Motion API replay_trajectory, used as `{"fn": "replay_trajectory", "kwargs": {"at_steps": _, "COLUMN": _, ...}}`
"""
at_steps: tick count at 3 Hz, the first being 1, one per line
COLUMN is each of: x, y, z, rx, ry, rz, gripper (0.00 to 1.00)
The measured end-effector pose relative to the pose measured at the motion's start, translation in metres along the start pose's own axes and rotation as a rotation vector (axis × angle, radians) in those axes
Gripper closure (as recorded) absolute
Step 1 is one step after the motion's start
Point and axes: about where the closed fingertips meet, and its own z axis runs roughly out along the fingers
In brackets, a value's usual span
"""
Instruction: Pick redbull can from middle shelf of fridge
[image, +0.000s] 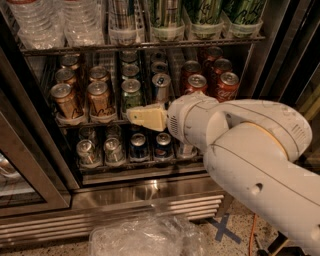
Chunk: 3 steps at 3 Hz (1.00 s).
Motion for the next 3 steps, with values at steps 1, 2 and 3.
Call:
{"fn": "replay_trajectory", "kwargs": {"at_steps": 1, "x": 0.004, "y": 0.0, "z": 0.005, "rx": -0.003, "ry": 0.011, "rz": -0.009, "gripper": 0.0}}
{"fn": "replay_trajectory", "kwargs": {"at_steps": 2, "x": 0.014, "y": -0.009, "z": 0.018, "rx": 0.015, "ry": 0.043, "rz": -0.012, "gripper": 0.0}}
{"fn": "replay_trajectory", "kwargs": {"at_steps": 3, "x": 0.019, "y": -0.01, "z": 0.043, "rx": 0.051, "ry": 0.059, "rz": -0.04, "gripper": 0.0}}
